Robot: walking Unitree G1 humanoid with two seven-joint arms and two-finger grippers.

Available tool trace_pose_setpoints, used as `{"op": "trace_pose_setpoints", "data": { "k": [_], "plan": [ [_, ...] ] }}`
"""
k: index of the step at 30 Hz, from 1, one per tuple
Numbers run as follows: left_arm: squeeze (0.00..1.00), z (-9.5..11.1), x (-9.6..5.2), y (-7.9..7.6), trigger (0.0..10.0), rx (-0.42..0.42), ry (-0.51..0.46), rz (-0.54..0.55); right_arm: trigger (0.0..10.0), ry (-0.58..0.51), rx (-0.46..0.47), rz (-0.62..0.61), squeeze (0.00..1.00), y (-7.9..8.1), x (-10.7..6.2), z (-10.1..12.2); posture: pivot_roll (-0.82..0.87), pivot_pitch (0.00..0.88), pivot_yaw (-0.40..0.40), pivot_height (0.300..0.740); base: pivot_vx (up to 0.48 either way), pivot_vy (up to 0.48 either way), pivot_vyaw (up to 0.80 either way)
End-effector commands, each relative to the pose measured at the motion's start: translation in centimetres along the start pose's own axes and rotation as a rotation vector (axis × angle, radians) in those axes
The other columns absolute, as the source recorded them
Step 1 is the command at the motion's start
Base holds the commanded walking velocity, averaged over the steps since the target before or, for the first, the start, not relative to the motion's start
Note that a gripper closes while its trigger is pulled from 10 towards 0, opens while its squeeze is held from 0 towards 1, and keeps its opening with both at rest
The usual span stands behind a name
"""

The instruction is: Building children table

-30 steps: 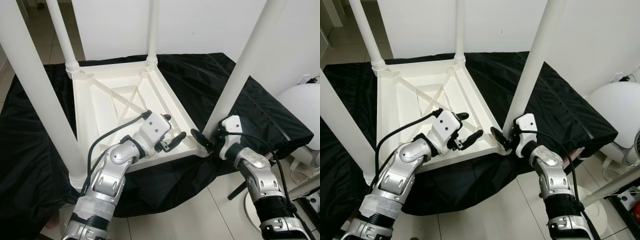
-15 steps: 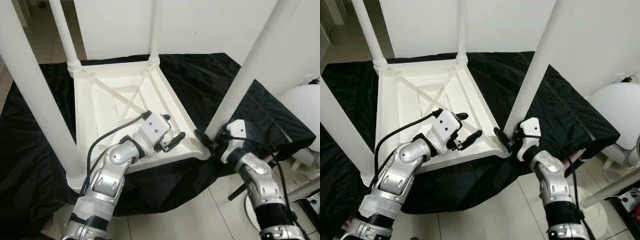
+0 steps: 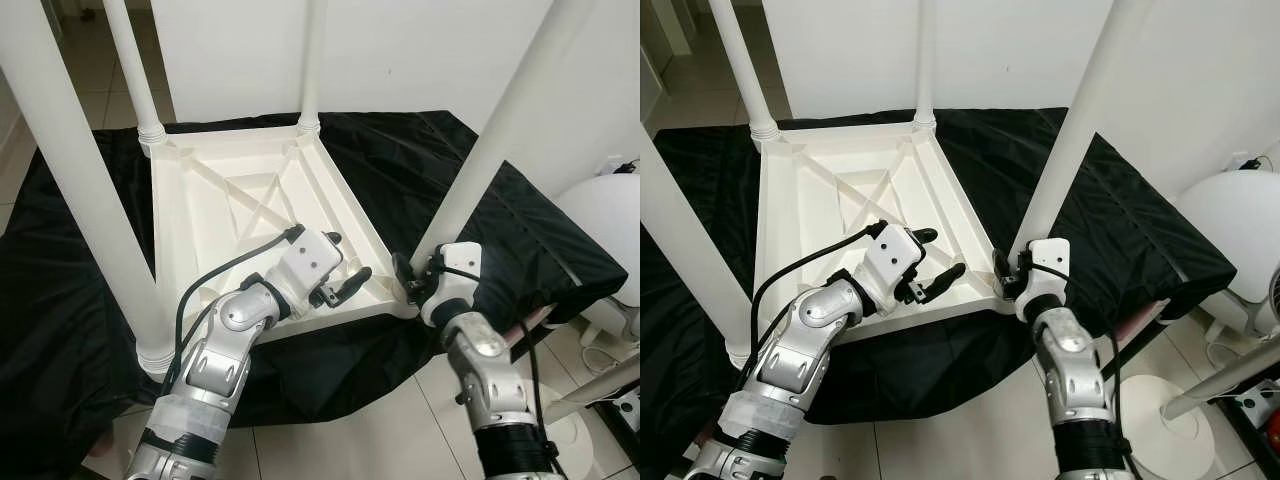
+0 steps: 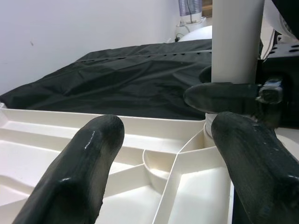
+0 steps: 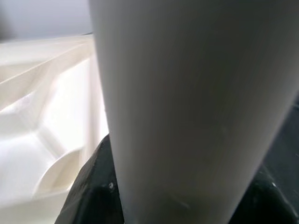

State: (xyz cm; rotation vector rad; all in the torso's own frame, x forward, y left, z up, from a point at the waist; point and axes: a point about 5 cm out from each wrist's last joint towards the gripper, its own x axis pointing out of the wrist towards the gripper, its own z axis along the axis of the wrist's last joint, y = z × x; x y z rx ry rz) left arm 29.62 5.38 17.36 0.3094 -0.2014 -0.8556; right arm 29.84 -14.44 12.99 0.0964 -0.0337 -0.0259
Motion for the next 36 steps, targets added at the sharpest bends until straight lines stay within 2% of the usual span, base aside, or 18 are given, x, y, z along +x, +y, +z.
{"op": "trace_pose_setpoints", "data": {
  "k": [1,3,4,7,8,11,13,15,16,17,18,27,28,29,30,36],
  "plan": [
    [0.00,-0.1,0.0,0.1,10.0,0.006,0.000,0.092,10.0,0.073,0.055,-0.144,0.00,-0.3,-0.7,-1.6,-0.05,0.024,-0.052,0.740,0.000,0.000,0.00],
    [0.00,-0.1,0.0,0.1,10.0,0.006,0.000,0.092,10.0,0.073,0.055,-0.144,0.00,-0.3,-0.7,-1.6,-0.05,0.024,-0.052,0.740,0.000,0.000,0.00],
    [0.00,0.0,0.0,0.1,10.0,0.001,-0.003,0.095,10.0,0.062,0.052,-0.192,0.00,0.5,-0.8,-1.3,-0.05,0.022,-0.057,0.740,0.000,0.000,0.00],
    [0.00,0.0,-0.1,0.1,10.0,-0.002,-0.005,0.097,10.0,0.062,0.037,-0.197,0.00,1.3,-0.7,-1.1,-0.05,0.022,-0.057,0.740,0.000,0.000,0.00],
    [0.00,0.0,-0.1,0.0,10.0,-0.006,-0.006,0.097,10.0,0.047,0.043,-0.182,0.00,1.9,-0.7,-0.7,-0.05,0.019,-0.059,0.740,0.000,0.000,0.00],
    [0.00,0.0,-0.1,-0.2,10.0,-0.007,-0.006,0.095,10.0,0.034,0.050,-0.153,0.00,2.1,-0.8,-0.5,-0.05,0.018,-0.059,0.740,0.000,0.000,0.00],
    [0.00,0.0,0.0,-0.3,10.0,-0.006,-0.007,0.090,10.0,0.030,0.084,-0.078,0.00,2.5,-1.0,-0.3,-0.05,0.016,-0.061,0.740,0.000,0.000,0.00],
    [0.00,0.0,0.0,-0.3,10.0,-0.006,-0.007,0.090,10.0,0.030,0.084,-0.078,0.00,2.5,-1.0,-0.3,-0.05,0.016,-0.061,0.740,0.000,0.000,0.00],
    [0.00,0.0,0.0,-0.2,10.0,-0.004,-0.007,0.092,10.0,0.027,0.083,-0.042,0.78,2.7,-1.1,-0.2,-0.05,0.013,-0.062,0.740,0.000,0.000,0.00],
    [0.00,0.0,0.0,-0.2,10.0,-0.004,-0.007,0.092,10.0,0.027,0.083,-0.042,0.78,2.7,-1.1,-0.2,-0.05,0.013,-0.062,0.740,0.000,0.000,0.00],
    [0.00,0.0,0.0,0.0,10.0,-0.003,-0.008,0.094,10.0,0.008,0.104,-0.004,1.00,3.2,-1.3,0.0,-0.05,0.013,-0.062,0.740,0.000,0.000,0.00],
    [0.00,0.0,0.0,0.0,10.0,0.001,-0.008,0.098,10.0,-0.011,0.060,0.055,1.00,2.2,-1.5,0.1,-0.05,0.007,-0.066,0.740,0.000,0.000,0.00],
    [0.00,0.0,-0.1,0.0,10.0,0.001,-0.007,0.100,10.0,-0.005,0.050,0.084,0.09,1.8,-1.7,-0.1,-0.04,0.006,-0.069,0.740,0.000,0.000,0.00],
    [0.00,0.0,-0.1,0.0,10.0,0.001,-0.007,0.100,10.0,-0.005,0.050,0.084,0.09,1.8,-1.7,-0.1,-0.04,0.006,-0.069,0.740,0.000,0.000,0.00],
    [0.00,-0.1,-0.1,0.0,10.0,0.001,-0.005,0.101,10.0,-0.003,0.045,0.110,0.00,1.3,-1.9,-0.2,-0.04,0.005,-0.070,0.740,0.000,0.000,0.00],
    [0.00,-0.1,-0.2,-0.1,10.0,0.001,-0.003,0.096,10.0,-0.023,0.022,0.177,0.00,0.7,-2.3,-0.2,-0.04,0.005,-0.070,0.740,0.000,0.000,0.00]
  ]
}}
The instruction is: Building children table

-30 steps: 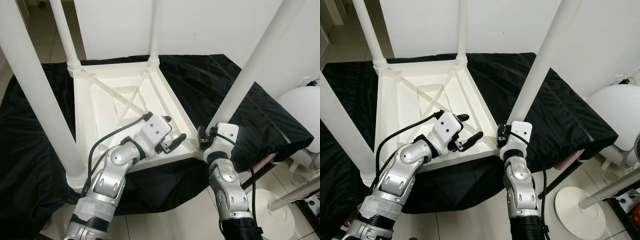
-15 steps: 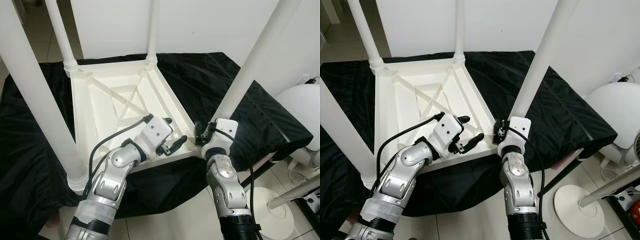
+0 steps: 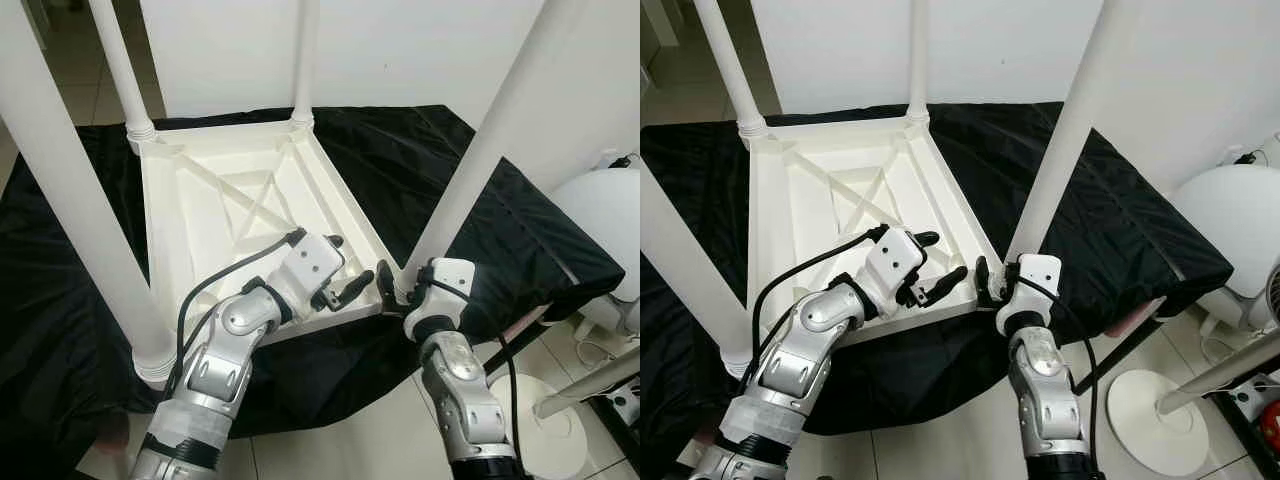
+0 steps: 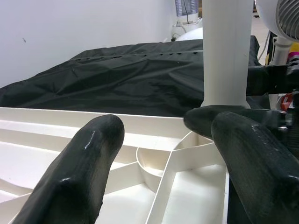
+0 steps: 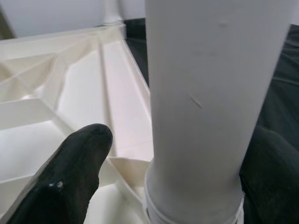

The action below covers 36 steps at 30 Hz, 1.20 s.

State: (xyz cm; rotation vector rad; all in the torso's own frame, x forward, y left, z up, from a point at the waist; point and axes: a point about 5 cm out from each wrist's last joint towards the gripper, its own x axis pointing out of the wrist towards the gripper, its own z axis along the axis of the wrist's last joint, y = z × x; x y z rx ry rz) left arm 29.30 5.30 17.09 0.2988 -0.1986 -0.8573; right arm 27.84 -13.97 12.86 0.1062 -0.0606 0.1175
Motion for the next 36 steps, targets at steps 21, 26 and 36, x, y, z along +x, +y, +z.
{"op": "trace_pose_setpoints", "data": {
  "k": [21,26,36],
  "plan": [
    [0.00,0.0,0.1,0.1,10.0,0.032,0.004,0.066,10.0,-0.023,-0.202,0.359,0.00,-4.2,2.2,1.5,-0.04,0.001,-0.060,0.740,0.000,0.000,0.00],
    [0.00,0.0,0.1,0.1,10.0,0.034,0.004,0.062,10.0,0.009,-0.227,0.432,0.00,-4.5,2.4,1.0,-0.04,0.001,-0.058,0.740,0.000,0.000,0.00],
    [0.00,0.1,0.2,0.1,10.0,0.048,0.005,0.057,1.3,0.051,-0.261,0.491,0.00,-4.9,2.8,0.2,-0.03,0.002,-0.051,0.740,0.000,0.000,0.00]
  ]
}}
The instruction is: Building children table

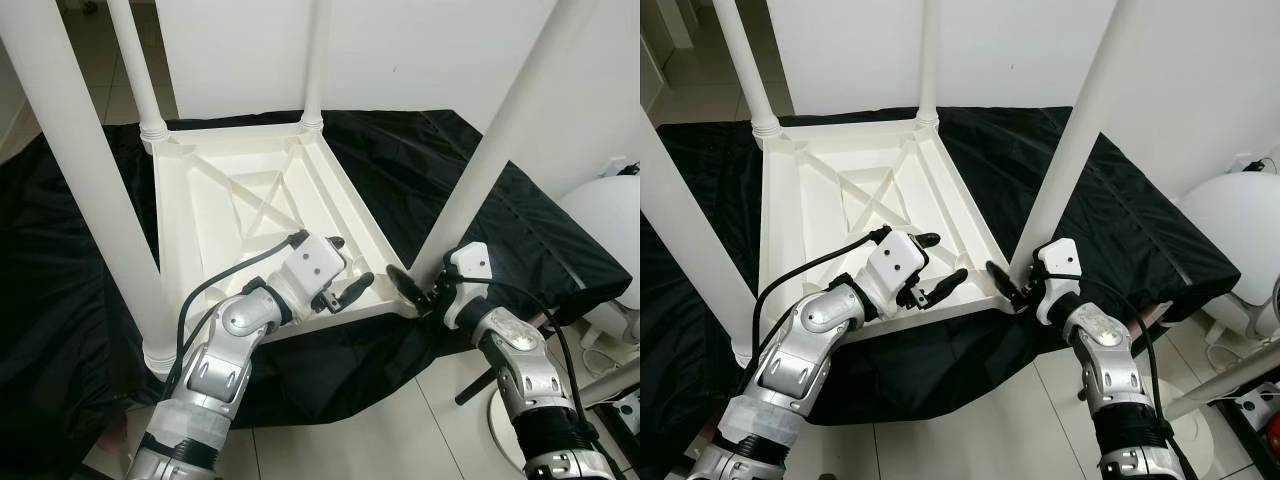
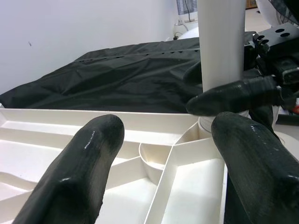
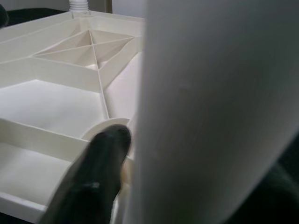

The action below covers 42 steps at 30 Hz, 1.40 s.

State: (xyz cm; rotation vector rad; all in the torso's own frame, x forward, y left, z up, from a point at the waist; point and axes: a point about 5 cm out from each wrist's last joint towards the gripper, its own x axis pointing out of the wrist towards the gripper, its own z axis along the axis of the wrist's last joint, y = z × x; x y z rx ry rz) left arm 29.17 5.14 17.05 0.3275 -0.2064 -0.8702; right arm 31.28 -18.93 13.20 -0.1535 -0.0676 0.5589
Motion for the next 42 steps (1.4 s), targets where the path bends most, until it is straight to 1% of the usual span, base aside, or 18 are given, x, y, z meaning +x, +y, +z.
{"op": "trace_pose_setpoints", "data": {
  "k": [1,9,10,11,12,19,24,25,26,29,31,32,33,34,36,39,40,42],
  "plan": [
    [0.00,0.1,0.1,0.4,10.0,0.020,0.004,0.074,0.0,0.030,-0.010,0.057,0.00,0.5,0.1,-0.6,-0.03,0.004,-0.050,0.740,0.000,0.000,0.00],
    [0.00,0.1,0.1,0.3,10.0,0.020,0.004,0.075,0.0,0.046,0.008,0.049,0.00,0.5,-0.4,-1.3,-0.04,0.008,-0.048,0.740,0.000,0.000,0.00],
    [0.00,0.1,0.2,0.3,10.0,0.019,0.003,0.076,2.9,0.047,0.016,0.021,0.00,0.4,-0.5,-1.4,-0.04,0.013,-0.050,0.740,0.000,0.000,0.00],
    [0.00,0.1,0.2,0.4,10.0,0.018,0.002,0.076,2.9,0.045,0.020,0.003,0.00,0.2,-0.6,-1.4,-0.04,0.013,-0.050,0.740,0.000,0.000,0.00],
    [0.00,0.1,0.2,0.4,10.0,0.017,0.002,0.077,10.0,0.042,0.040,-0.026,0.00,0.1,-0.6,-1.5,-0.05,0.018,-0.054,0.740,0.000,0.000,0.00],
    [0.00,0.1,0.3,0.4,10.0,0.012,0.001,0.087,10.0,0.062,0.055,-0.139,0.00,-0.1,-0.8,-1.9,-0.05,0.026,-0.059,0.740,0.000,0.000,0.00],
    [0.00,0.0,0.1,0.1,10.0,0.004,0.006,0.088,10.0,0.073,0.147,-0.379,0.00,0.8,-0.5,-1.6,-0.06,0.039,-0.060,0.740,0.000,0.000,0.00],
    [0.00,0.0,0.1,0.1,10.0,0.004,0.006,0.088,10.0,0.073,0.147,-0.379,0.00,0.8,-0.5,-1.6,-0.06,0.039,-0.060,0.740,0.000,0.000,0.00],
    [0.00,0.0,0.1,0.2,10.0,0.003,0.007,0.088,10.0,0.087,0.184,-0.466,0.00,1.2,-0.4,-1.6,-0.06,0.045,-0.060,0.740,0.000,0.000,0.00],
    [0.00,-0.1,0.1,0.2,10.0,0.002,0.008,0.088,10.0,0.087,0.187,-0.537,0.00,2.0,-0.2,-1.3,-0.06,0.045,-0.058,0.740,0.000,0.000,0.00],
    [0.00,-0.1,0.1,0.2,10.0,0.002,0.008,0.088,10.0,0.087,0.187,-0.537,0.00,2.0,-0.2,-1.3,-0.06,0.045,-0.058,0.740,0.000,0.000,0.00],
    [0.00,-0.1,0.1,0.2,10.0,0.001,0.008,0.087,10.0,0.081,0.201,-0.630,0.00,2.8,-0.1,-0.9,-0.06,0.047,-0.056,0.740,0.000,0.000,0.00],
    [0.00,-0.1,0.1,0.2,10.0,0.001,0.008,0.087,10.0,0.081,0.201,-0.630,0.00,2.8,-0.1,-0.9,-0.06,0.047,-0.056,0.740,0.000,0.000,0.00],
    [0.00,-0.1,0.1,0.1,10.0,0.001,0.008,0.085,10.0,0.090,0.215,-0.804,0.00,3.5,0.0,-0.7,-0.06,0.046,-0.057,0.740,0.000,0.000,0.00],
    [0.00,-0.1,0.2,0.1,10.0,0.000,0.007,0.085,10.0,0.092,0.245,-0.895,0.00,4.3,0.2,-0.6,-0.06,0.046,-0.058,0.740,0.000,0.000,0.00],
    [0.00,-0.1,0.2,0.1,10.0,0.000,0.007,0.085,10.0,0.094,0.250,-0.921,0.00,4.5,0.3,-0.4,-0.06,0.046,-0.058,0.740,0.000,0.000,0.00],
    [0.00,0.0,0.2,0.1,10.0,-0.002,0.006,0.087,10.0,0.080,0.255,-0.886,0.00,5.1,0.9,0.0,-0.06,0.046,-0.058,0.740,0.000,0.000,0.00],
    [0.00,0.0,0.2,0.1,10.0,-0.003,0.006,0.086,10.0,0.058,0.263,-0.848,0.00,5.1,1.0,0.4,-0.06,0.045,-0.058,0.740,0.000,0.000,0.00]
  ]
}}
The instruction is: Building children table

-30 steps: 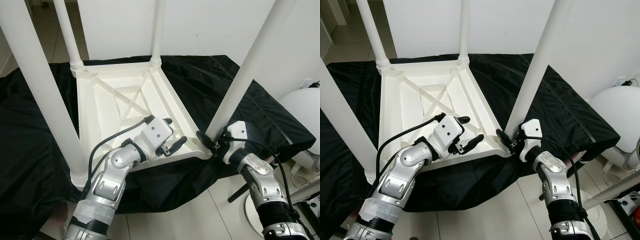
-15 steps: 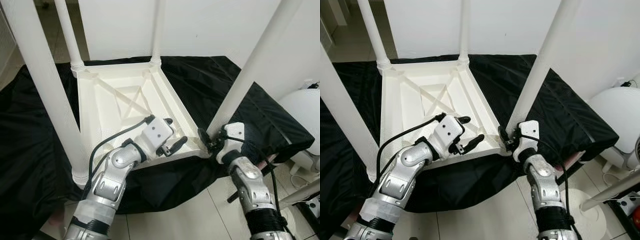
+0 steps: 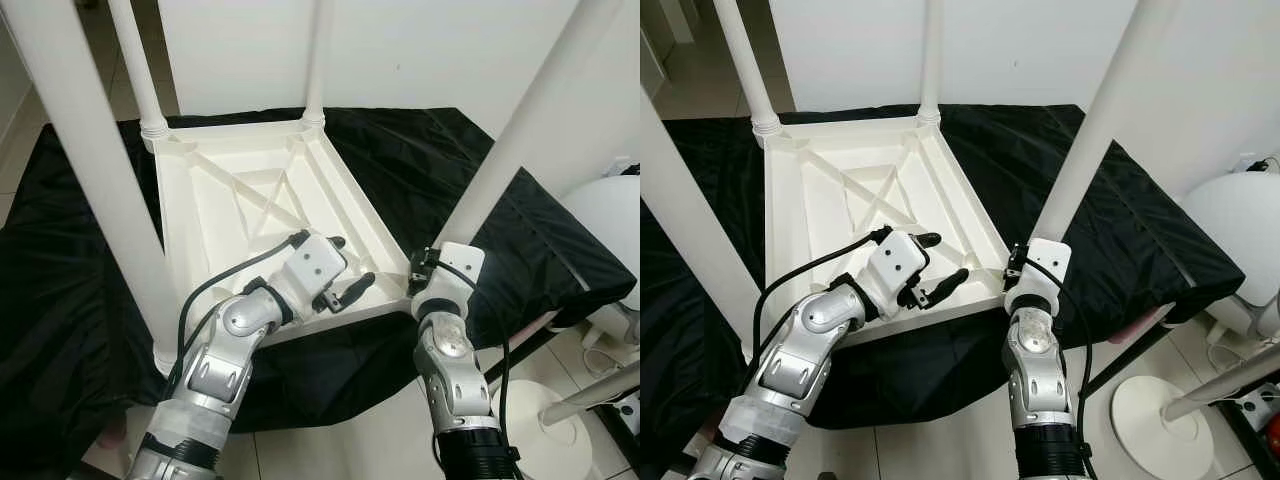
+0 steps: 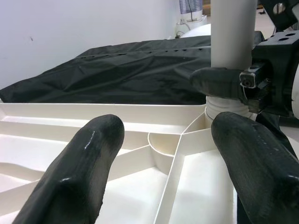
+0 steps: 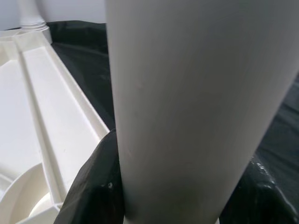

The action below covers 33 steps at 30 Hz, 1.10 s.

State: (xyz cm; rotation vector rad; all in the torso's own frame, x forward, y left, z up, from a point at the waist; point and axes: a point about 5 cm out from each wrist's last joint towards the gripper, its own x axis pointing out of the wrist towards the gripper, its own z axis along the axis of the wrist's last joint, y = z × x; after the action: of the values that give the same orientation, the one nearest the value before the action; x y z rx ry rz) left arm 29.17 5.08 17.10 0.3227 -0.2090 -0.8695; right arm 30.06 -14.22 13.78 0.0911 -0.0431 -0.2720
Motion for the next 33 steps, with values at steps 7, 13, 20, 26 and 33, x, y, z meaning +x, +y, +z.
{"op": "trace_pose_setpoints", "data": {
  "k": [7,13,20,26,33],
  "plan": [
    [0.00,-0.1,0.2,0.2,10.0,0.003,0.009,0.086,10.0,0.020,0.069,0.071,1.00,0.0,-1.0,-0.2,-0.06,0.040,-0.059,0.740,0.000,0.000,0.00],
    [0.00,0.0,0.2,0.3,10.0,0.004,0.008,0.089,10.0,-0.010,0.062,0.106,1.00,0.3,-1.1,0.3,-0.06,0.040,-0.060,0.740,0.000,0.000,0.00],
    [0.00,-0.2,0.1,0.2,10.0,0.005,0.012,0.084,10.0,-0.010,0.072,0.183,0.00,-0.7,-0.9,0.4,-0.07,0.041,-0.062,0.740,0.000,0.000,0.00],
    [0.00,-0.3,0.0,0.3,10.0,0.007,0.015,0.087,10.0,0.001,0.023,0.389,0.00,-2.8,-0.8,0.0,-0.07,0.037,-0.063,0.740,0.000,0.000,0.00],
    [0.00,-0.2,0.1,0.1,10.0,0.012,0.012,0.069,10.0,-0.019,-0.043,0.507,0.00,-4.6,0.0,0.2,-0.06,0.031,-0.058,0.740,0.000,0.000,0.00]
  ]
}}
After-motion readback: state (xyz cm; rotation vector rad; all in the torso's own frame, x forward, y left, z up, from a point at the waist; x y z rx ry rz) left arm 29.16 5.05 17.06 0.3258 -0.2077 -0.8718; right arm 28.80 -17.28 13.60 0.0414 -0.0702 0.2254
